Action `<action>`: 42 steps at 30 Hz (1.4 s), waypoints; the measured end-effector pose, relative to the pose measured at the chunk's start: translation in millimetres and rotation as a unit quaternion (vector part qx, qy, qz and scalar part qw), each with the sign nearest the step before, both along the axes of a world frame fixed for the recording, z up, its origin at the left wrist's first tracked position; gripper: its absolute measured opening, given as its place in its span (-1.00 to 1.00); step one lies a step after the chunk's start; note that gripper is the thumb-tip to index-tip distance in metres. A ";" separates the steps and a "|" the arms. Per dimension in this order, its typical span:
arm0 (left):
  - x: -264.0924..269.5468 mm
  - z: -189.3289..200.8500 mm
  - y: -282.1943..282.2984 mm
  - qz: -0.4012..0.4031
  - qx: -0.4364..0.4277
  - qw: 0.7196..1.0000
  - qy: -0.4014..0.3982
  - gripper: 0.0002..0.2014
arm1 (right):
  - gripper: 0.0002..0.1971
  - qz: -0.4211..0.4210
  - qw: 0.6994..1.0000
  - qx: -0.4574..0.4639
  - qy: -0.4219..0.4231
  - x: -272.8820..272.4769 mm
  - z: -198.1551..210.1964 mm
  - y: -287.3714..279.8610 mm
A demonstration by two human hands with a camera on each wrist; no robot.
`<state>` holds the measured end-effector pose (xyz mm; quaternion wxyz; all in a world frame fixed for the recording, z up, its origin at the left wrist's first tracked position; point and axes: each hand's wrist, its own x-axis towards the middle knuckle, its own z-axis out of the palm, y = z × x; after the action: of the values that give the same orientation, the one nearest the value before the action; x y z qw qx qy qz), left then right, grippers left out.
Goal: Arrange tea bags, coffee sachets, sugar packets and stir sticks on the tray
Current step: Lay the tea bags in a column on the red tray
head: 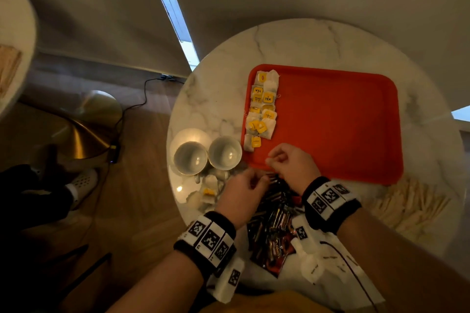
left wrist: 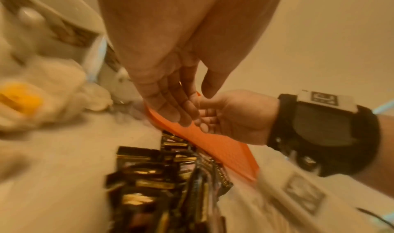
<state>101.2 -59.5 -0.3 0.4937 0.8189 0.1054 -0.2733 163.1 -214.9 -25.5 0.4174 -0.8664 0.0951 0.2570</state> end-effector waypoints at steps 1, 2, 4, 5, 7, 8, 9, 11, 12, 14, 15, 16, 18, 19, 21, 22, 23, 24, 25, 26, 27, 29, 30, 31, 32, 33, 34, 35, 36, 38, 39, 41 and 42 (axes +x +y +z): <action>-6.7 1.8 8.3 -0.020 0.024 0.999 -0.009 -0.83 | -0.92 0.032 0.999 0.006 0.009 -12.4 3.8 5.3; -14.2 3.7 19.1 -0.036 0.058 0.997 -0.018 -0.84 | -0.93 0.068 0.997 0.014 0.016 -25.8 8.9 13.3; -27.7 0.2 42.4 -0.047 0.132 0.990 -0.027 -0.87 | -0.87 0.160 0.987 0.011 0.007 -46.7 12.4 29.9; -33.6 -3.4 53.9 -0.045 0.169 0.984 -0.023 -0.88 | -0.79 0.215 0.976 -0.008 -0.007 -54.3 11.4 39.2; -43.8 -8.8 74.8 -0.039 0.225 0.974 0.011 -0.85 | -0.61 0.318 0.946 -0.054 -0.037 -64.9 7.9 58.5; -47.4 -9.4 82.8 -0.037 0.240 0.969 0.040 -0.81 | -0.53 0.353 0.932 -0.069 -0.053 -68.9 6.0 67.7; -50.6 -11.8 89.8 -0.042 0.258 0.963 0.062 -0.72 | -0.45 0.376 0.920 -0.082 -0.067 -72.5 3.0 76.5; -55.3 -20.0 99.8 -0.061 0.284 0.953 0.088 -0.49 | -0.31 0.402 0.904 -0.120 -0.083 -77.8 -3.1 91.7; -57.2 -25.9 103.5 -0.056 0.285 0.953 0.090 -0.37 | -0.25 0.408 0.898 -0.141 -0.083 -79.5 -6.9 98.2; -59.4 -37.8 106.3 -0.024 0.261 0.960 0.099 -0.14 | -0.16 0.414 0.891 -0.170 -0.076 -81.0 -16.4 110.0; -59.5 -42.3 105.3 -0.015 0.248 0.964 0.098 -0.08 | -0.14 0.418 0.887 -0.181 -0.075 -81.3 -22.0 115.7; -59.1 -46.4 103.8 -0.014 0.238 0.967 0.093 -0.05 | -0.13 0.421 0.884 -0.190 -0.073 -81.0 -27.4 120.2; -57.4 -51.5 100.1 -0.011 0.230 0.971 0.069 -0.09 | -0.12 0.411 0.887 -0.198 -0.070 -79.7 -35.0 126.2; -56.6 -54.3 99.5 -0.006 0.229 0.972 0.053 -0.13 | -0.14 0.404 0.890 -0.201 -0.072 -79.1 -37.8 127.8; -55.8 -61.9 100.2 0.013 0.212 0.977 0.035 -0.19 | -0.22 0.400 0.889 -0.205 -0.086 -77.2 -40.4 128.6; -55.8 -65.3 100.7 0.022 0.197 0.980 0.029 -0.24 | -0.28 0.400 0.889 -0.202 -0.093 -76.4 -41.5 128.4; -56.5 -69.2 100.9 0.024 0.184 0.982 0.020 -0.30 | -0.36 0.399 0.891 -0.194 -0.095 -75.9 -41.7 127.9; -57.2 -72.1 100.6 0.022 0.172 0.985 0.011 -0.38 | -0.43 0.400 0.892 -0.187 -0.093 -75.6 -41.3 127.5; -57.9 -74.9 100.0 0.016 0.164 0.986 0.004 -0.45 | -0.49 0.403 0.892 -0.184 -0.091 -75.8 -40.3 127.1; -58.5 -75.9 99.0 0.009 0.160 0.987 0.002 -0.50 | -0.53 0.406 0.891 -0.181 -0.087 -76.2 -39.1 125.8; -58.8 -77.2 98.1 0.005 0.161 0.987 -0.002 -0.53 | -0.54 0.405 0.893 -0.176 -0.083 -76.4 -37.7 124.1; -58.4 -76.3 96.3 0.004 0.155 0.988 -0.009 -0.59 | -0.56 0.374 0.912 -0.153 -0.069 -75.3 -32.0 118.3; -57.9 -73.5 95.2 0.008 0.139 0.990 -0.012 -0.62 | -0.58 0.353 0.923 -0.140 -0.063 -73.8 -27.5 113.8; -57.8 -70.1 93.4 0.014 0.117 0.993 -0.020 -0.65 | -0.61 0.333 0.932 -0.128 -0.059 -71.7 -22.1 108.6; -57.8 -65.0 90.8 0.018 0.094 0.995 -0.027 -0.67 | -0.64 0.315 0.940 -0.117 -0.054 -69.4 -15.7 102.1; -58.0 -59.9 87.5 0.018 0.070 0.997 -0.035 -0.68 | -0.66 0.298 0.947 -0.105 -0.050 -66.9 -8.3 94.7; -57.7 -54.2 83.0 0.016 0.047 0.998 -0.044 -0.67 | -0.66 0.283 0.953 -0.095 -0.047 -64.8 -0.5 86.4; -56.3 -49.3 77.7 0.011 0.025 0.998 -0.053 -0.66 | -0.66 0.266 0.959 -0.084 -0.048 -62.9 7.5 77.2; -54.1 -42.8 71.2 0.011 -0.002 0.998 -0.063 -0.66 | -0.67 0.248 0.965 -0.071 -0.053 -61.2 15.2 67.3; -46.9 -32.5 54.6 0.037 -0.087 0.994 -0.049 -0.71 | -0.74 0.219 0.972 -0.048 -0.074 -58.0 28.7 47.6; -41.8 -27.1 45.4 0.070 -0.139 0.988 -0.020 -0.75 | -0.76 0.208 0.974 -0.042 -0.083 -56.5 34.4 38.7; -30.2 -13.2 27.3 0.147 -0.246 0.957 0.054 -0.77 | -0.77 0.189 0.977 -0.029 -0.098 -53.2 45.3 23.2; -24.3 -7.5 19.4 0.174 -0.289 0.938 0.081 -0.71 | -0.78 0.183 0.977 -0.022 -0.107 -52.0 50.1 17.3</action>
<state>76.9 -40.1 -7.8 0.7387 0.5847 0.2026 -0.2671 111.0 -197.6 24.6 0.3522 -0.9004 -0.1046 0.2331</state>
